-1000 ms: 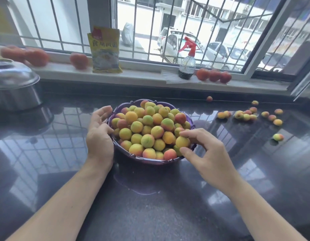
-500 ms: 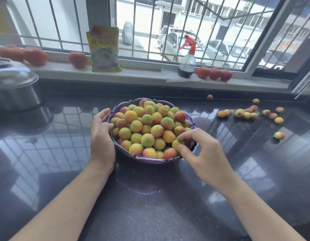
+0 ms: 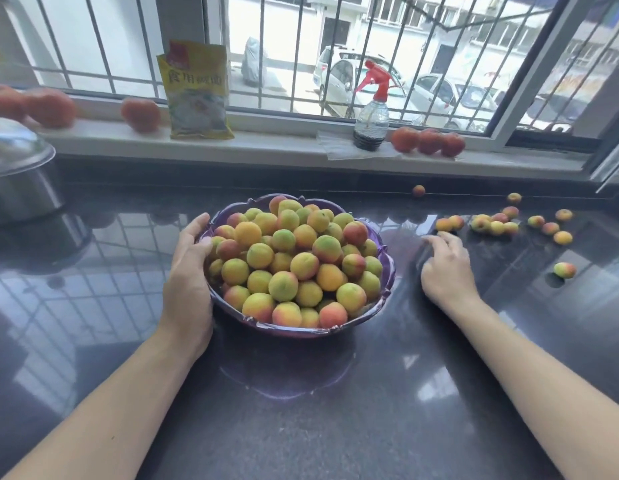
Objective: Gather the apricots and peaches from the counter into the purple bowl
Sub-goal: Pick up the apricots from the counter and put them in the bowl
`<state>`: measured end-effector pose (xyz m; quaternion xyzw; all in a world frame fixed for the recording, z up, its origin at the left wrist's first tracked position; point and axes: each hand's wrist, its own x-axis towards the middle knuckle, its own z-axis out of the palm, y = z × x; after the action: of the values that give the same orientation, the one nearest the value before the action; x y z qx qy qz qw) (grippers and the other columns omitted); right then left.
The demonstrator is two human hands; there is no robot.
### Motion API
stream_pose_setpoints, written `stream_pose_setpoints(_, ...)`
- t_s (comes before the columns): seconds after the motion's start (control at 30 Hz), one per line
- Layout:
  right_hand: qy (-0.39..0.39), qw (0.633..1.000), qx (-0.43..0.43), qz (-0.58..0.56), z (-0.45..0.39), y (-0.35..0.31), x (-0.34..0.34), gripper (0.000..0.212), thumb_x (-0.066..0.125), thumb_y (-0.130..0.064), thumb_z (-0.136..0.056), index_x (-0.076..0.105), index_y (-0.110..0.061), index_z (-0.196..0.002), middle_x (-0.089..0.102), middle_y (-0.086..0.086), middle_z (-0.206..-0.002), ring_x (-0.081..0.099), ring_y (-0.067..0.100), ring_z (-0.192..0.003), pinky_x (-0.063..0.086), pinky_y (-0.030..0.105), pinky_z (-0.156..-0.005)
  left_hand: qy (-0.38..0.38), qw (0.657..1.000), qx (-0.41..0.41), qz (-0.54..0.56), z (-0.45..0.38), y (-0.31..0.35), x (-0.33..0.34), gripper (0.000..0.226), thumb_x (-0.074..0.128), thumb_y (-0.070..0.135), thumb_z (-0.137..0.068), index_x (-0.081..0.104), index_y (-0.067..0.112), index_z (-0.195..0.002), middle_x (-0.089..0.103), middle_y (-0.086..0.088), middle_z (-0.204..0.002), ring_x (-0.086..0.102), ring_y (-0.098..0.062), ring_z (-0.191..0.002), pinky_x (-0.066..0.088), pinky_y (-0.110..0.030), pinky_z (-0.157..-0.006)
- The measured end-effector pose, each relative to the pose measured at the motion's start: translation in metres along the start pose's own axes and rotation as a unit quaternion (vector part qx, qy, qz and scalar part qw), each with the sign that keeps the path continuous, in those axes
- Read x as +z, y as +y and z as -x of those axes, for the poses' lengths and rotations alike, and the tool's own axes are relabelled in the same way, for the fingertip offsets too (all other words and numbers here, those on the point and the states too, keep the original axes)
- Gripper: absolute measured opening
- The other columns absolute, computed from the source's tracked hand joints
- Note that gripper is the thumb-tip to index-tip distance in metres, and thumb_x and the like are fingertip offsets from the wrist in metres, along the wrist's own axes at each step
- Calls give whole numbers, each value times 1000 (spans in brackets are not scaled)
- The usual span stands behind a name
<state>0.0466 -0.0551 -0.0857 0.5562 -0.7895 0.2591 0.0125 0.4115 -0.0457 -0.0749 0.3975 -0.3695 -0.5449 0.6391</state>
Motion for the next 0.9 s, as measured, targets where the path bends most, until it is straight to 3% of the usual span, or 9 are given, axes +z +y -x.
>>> stream_pose_setpoints(0.17, -10, 996, -7, 84, -58, 4, 18, 52, 43, -8, -93, 49, -9, -145, 23, 20, -162, 17, 39, -148, 18, 52, -122, -13, 1000, 11, 8, -2, -2, -1, 38, 41, 23, -111, 56, 26, -146, 70, -7, -138, 70, -22, -125, 53, -40, -105)
stream_pose_setpoints(0.3, -21, 993, 58, 96, -86, 11, 28, 54, 37, -17, -94, 45, -14, -147, 15, 19, -164, 12, 42, -148, 14, 50, -123, -5, 1000, 9, 19, -4, -2, 1, 35, 43, 22, -109, 61, 25, -139, 73, -6, -135, 71, -22, -123, 52, -42, -109)
stream_pose_setpoints(0.47, 13, 985, 92, 143, -90, 8, 29, 49, 36, -24, -92, 55, -8, -133, 34, 21, -149, 27, 44, -135, 25, 49, -116, -6, 1000, 5, 22, -5, -4, 1, 33, 45, 21, -107, 63, 24, -135, 74, -8, -134, 71, -24, -122, 51, -46, -111)
stream_pose_setpoints(0.6, 24, 986, 117, 120, -90, 9, 29, 49, 36, -28, -91, 56, -8, -131, 38, 21, -140, 36, 46, -127, 29, 47, -112, -8, 1000, 2, 28, -5, -3, 0, 35, 49, 23, -103, 63, 24, -135, 73, -9, -134, 70, -26, -124, 51, -47, -112)
stream_pose_setpoints(0.73, 66, 992, 72, 82, -89, 13, 30, 34, 48, -13, -94, 59, -7, -126, 45, 23, -131, 43, 45, -122, 38, 47, -107, -12, 1000, 5, 23, -4, -2, 1, 32, 47, 21, -105, 64, 24, -132, 73, -10, -134, 70, -26, -122, 53, -46, -108)
stream_pose_setpoints(0.9, 84, 994, 29, 62, -83, 12, 28, 33, 46, -11, -98, 58, -10, -129, 49, 25, -127, 50, 45, -118, 44, 48, -98, -4, 1000, 1, 23, -2, 0, 5, 31, 43, 17, -109, 66, 25, -128, 72, -11, -134, 70, -27, -122, 54, -43, -105)
